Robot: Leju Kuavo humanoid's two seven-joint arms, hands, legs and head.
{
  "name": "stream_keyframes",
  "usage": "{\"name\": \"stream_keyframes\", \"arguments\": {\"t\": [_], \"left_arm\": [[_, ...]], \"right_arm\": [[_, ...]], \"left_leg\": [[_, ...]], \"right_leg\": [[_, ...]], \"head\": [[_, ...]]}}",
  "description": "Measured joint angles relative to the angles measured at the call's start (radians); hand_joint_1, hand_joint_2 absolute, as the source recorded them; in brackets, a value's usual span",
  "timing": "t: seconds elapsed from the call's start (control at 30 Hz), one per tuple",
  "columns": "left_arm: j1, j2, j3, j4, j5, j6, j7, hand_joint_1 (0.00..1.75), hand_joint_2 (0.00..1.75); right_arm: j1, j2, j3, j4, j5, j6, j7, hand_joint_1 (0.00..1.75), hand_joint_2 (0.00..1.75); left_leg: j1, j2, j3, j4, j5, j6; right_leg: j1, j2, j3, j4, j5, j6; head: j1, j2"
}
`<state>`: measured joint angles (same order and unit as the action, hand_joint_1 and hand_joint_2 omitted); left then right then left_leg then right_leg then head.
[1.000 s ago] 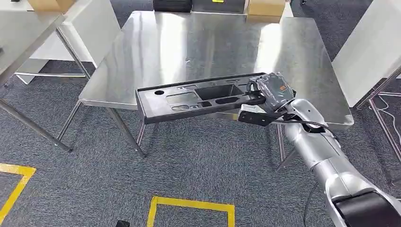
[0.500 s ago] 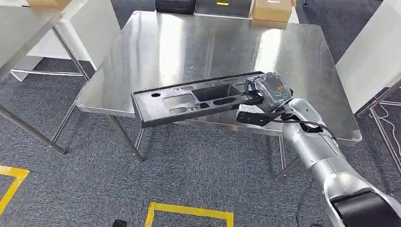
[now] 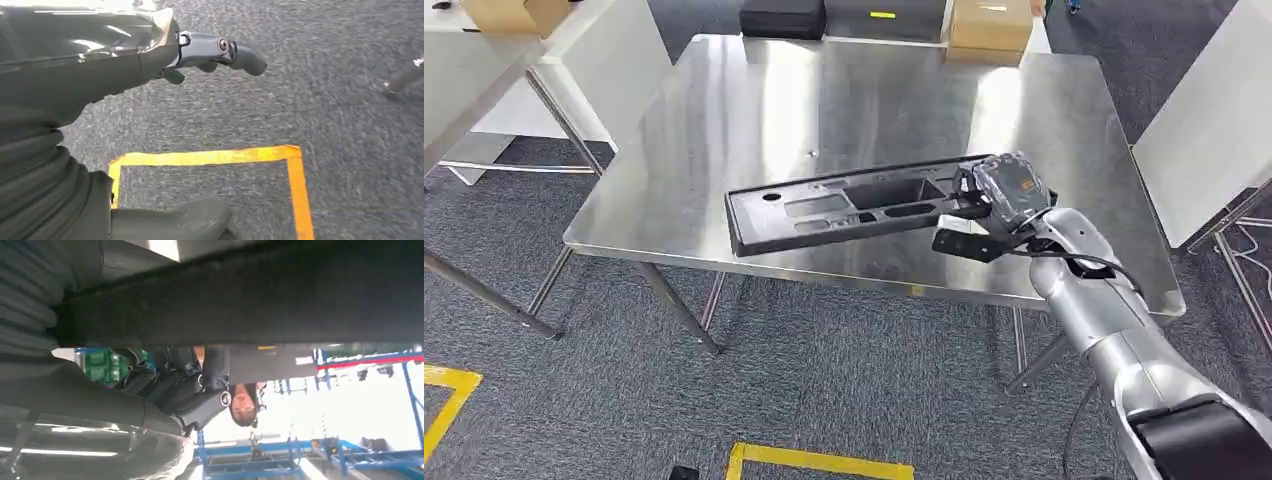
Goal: Take the parts from the cabinet and place them on the table.
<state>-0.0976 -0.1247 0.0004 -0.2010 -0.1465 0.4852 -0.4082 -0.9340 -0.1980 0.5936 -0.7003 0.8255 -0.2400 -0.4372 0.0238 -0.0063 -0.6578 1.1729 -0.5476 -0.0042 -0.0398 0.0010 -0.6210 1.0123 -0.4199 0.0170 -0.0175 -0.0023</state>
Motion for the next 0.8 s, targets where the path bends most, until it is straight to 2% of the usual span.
{"name": "stream_keyframes", "arguments": {"t": [0.03, 0.07, 0.1, 0.13, 0.17, 0.23, 0.27, 0.3, 0.37, 0.4, 0.43, 0.47, 0.53, 0.57, 0.6, 0.63, 0.67, 0.73, 0.77, 0.8], "left_arm": [[0.000, 0.000, 0.000, 0.000, -0.001, 0.000, 0.000, 0.00, 1.75], [0.001, -0.001, 0.000, 0.000, -0.004, 0.000, 0.000, 0.00, 1.75], [0.001, -0.001, 0.000, 0.000, -0.009, 0.000, 0.002, 0.00, 1.75], [0.001, -0.001, 0.000, 0.000, -0.010, 0.000, 0.004, 0.00, 1.75], [0.001, -0.001, 0.000, 0.000, -0.011, 0.000, 0.005, 0.00, 1.75], [0.001, 0.000, 0.000, 0.000, -0.014, 0.001, 0.005, 0.00, 1.75], [-0.001, 0.000, 0.000, 0.000, -0.014, 0.001, 0.007, 0.00, 1.75], [-0.002, 0.000, 0.000, 0.000, -0.016, 0.001, 0.007, 0.00, 1.75], [-0.002, -0.001, 0.000, 0.000, -0.019, 0.001, 0.008, 0.00, 1.75], [-0.003, -0.002, 0.000, 0.000, -0.019, 0.001, 0.009, 0.00, 1.75], [-0.002, -0.002, 0.000, 0.000, -0.020, 0.001, 0.009, 0.00, 1.75], [-0.003, -0.003, 0.000, 0.000, -0.022, 0.001, 0.009, 0.00, 1.75], [-0.007, -0.003, 0.000, 0.000, -0.026, 0.002, 0.009, 0.00, 1.75], [-0.007, -0.004, 0.000, 0.000, -0.030, 0.002, 0.009, 0.00, 1.75], [-0.005, -0.005, 0.000, 0.000, -0.030, 0.005, 0.009, 0.00, 1.75], [-0.004, -0.006, 0.000, 0.000, -0.031, 0.007, 0.009, 0.00, 1.75], [-0.004, -0.006, 0.000, 0.000, -0.031, 0.008, 0.009, 0.00, 1.75], [-0.005, -0.008, 0.000, 0.000, -0.032, 0.010, 0.009, 0.00, 1.75], [-0.005, -0.008, 0.000, 0.000, -0.032, 0.010, 0.009, 0.00, 1.75], [-0.007, -0.009, 0.000, 0.000, -0.032, 0.011, 0.009, 0.00, 1.75]], "right_arm": [[-0.005, 0.001, -0.003, 0.016, 0.000, -0.005, 0.003, 1.62, 1.75], [-0.007, 0.002, -0.007, 0.031, 0.000, -0.009, 0.005, 1.62, 1.75], [-0.008, 0.002, -0.011, 0.048, 0.000, -0.013, 0.008, 1.62, 1.75], [-0.009, 0.002, -0.016, 0.061, 0.001, -0.014, 0.008, 1.62, 1.75], [-0.011, 0.002, -0.020, 0.076, 0.003, -0.016, 0.009, 1.62, 1.75], [-0.021, 0.002, -0.022, 0.097, 0.014, -0.021, 0.020, 1.62, 1.75], [-0.033, 0.002, -0.022, 0.110, 0.019, -0.027, 0.028, 1.62, 1.75], [-0.044, 0.001, -0.023, 0.125, 0.021, -0.030, 0.034, 1.62, 1.75], [-0.053, 0.000, -0.025, 0.151, 0.029, -0.035, 0.051, 1.62, 1.75], [-0.059, 0.000, -0.026, 0.163, 0.035, -0.036, 0.061, 1.62, 1.75], [-0.062, -0.002, -0.029, 0.175, 0.039, -0.037, 0.069, 1.62, 1.75], [-0.068, -0.002, -0.029, 0.186, 0.044, -0.039, 0.076, 1.62, 1.75], [-0.076, -0.004, -0.031, 0.214, 0.052, -0.040, 0.097, 1.62, 1.75], [-0.077, -0.004, -0.031, 0.227, 0.057, -0.040, 0.108, 1.62, 1.75], [-0.077, -0.005, -0.031, 0.241, 0.063, -0.040, 0.123, 1.62, 1.75], [-0.077, -0.006, -0.031, 0.254, 0.068, -0.040, 0.136, 1.62, 1.75], [-0.078, -0.007, -0.031, 0.265, 0.074, -0.040, 0.145, 1.62, 1.75], [-0.086, -0.008, -0.031, 0.280, 0.081, -0.041, 0.162, 1.62, 1.75], [-0.091, -0.007, -0.031, 0.286, 0.082, -0.042, 0.168, 1.62, 1.75], [-0.099, -0.006, -0.031, 0.294, 0.083, -0.044, 0.174, 1.62, 1.75]], "left_leg": [[0.000, 0.001, -0.052, 0.088, -0.031, -0.002], [0.000, 0.002, -0.095, 0.150, -0.044, -0.003], [0.000, 0.003, -0.118, 0.168, -0.032, -0.001], [0.000, 0.003, -0.116, 0.136, 0.006, 0.002], [0.000, 0.003, -0.090, 0.063, 0.059, 0.007], [-0.002, 0.003, -0.014, -0.116, 0.157, 0.022], [-0.010, 0.004, 0.002, -0.131, 0.137, 0.024], [-0.012, 0.004, 0.012, -0.142, 0.130, 0.028], [-0.018, 0.002, 0.010, -0.140, 0.127, 0.036], [-0.018, 0.002, 0.017, -0.150, 0.131, 0.043], [-0.011, 0.003, 0.030, -0.164, 0.135, 0.052], [-0.013, 0.002, 0.033, -0.167, 0.135, 0.060], [-0.015, 0.001, 0.036, -0.167, 0.130, 0.068], [-0.016, -0.001, 0.038, -0.166, 0.127, 0.071], [-0.018, -0.004, 0.042, -0.166, 0.124, 0.072], [-0.020, -0.006, 0.048, -0.166, 0.119, 0.073], [-0.020, -0.008, 0.053, -0.165, 0.115, 0.071], [-0.021, -0.010, 0.068, -0.162, 0.102, 0.065], [-0.022, -0.010, 0.069, -0.160, 0.095, 0.060], [-0.031, -0.010, 0.065, -0.156, 0.090, 0.054]], "right_leg": [[0.002, 0.000, 0.003, 0.000, -0.004, -0.005], [0.005, 0.000, 0.005, 0.000, -0.007, -0.008], [0.006, 0.000, 0.010, 0.000, -0.011, -0.008], [0.008, 0.000, 0.016, 0.000, -0.016, -0.007], [0.009, 0.001, 0.024, 0.000, -0.021, -0.005], [0.010, 0.002, 0.039, -0.001, -0.032, 0.002], [0.020, 0.003, 0.040, -0.001, -0.036, 0.008], [0.017, 0.005, 0.038, -0.001, -0.038, 0.013], [0.018, 0.003, 0.040, -0.010, -0.038, 0.023], [0.023, 0.003, 0.045, -0.015, -0.039, 0.032], [0.021, 0.000, 0.032, 0.007, -0.050, 0.034], [0.022, -0.001, 0.014, 0.049, -0.070, 0.027], [0.021, 0.000, -0.078, 0.213, -0.128, 0.017], [0.024, 0.001, -0.121, 0.284, -0.145, 0.019], [0.024, 0.000, -0.148, 0.317, -0.143, 0.025], [0.024, 0.000, -0.144, 0.289, -0.118, 0.032], [0.024, 0.000, -0.120, 0.228, -0.081, 0.039], [0.024, -0.001, -0.038, 0.037, 0.010, 0.049], [0.024, -0.003, -0.025, -0.008, 0.020, 0.039], [0.033, -0.003, -0.009, -0.016, 0.021, 0.034]], "head": [[-0.001, 0.000], [-0.001, 0.000], [0.000, 0.000], [-0.001, 0.000], [0.000, 0.000], [0.000, 0.000], [0.000, 0.000], [0.002, 0.000], [0.001, 0.000], [0.000, 0.000], [0.002, 0.000], [0.000, 0.000], [0.002, 0.000], [0.003, 0.000], [0.002, 0.000], [0.002, 0.000], [0.002, 0.000], [0.003, 0.000], [0.003, 0.000], [0.002, 0.000]]}}
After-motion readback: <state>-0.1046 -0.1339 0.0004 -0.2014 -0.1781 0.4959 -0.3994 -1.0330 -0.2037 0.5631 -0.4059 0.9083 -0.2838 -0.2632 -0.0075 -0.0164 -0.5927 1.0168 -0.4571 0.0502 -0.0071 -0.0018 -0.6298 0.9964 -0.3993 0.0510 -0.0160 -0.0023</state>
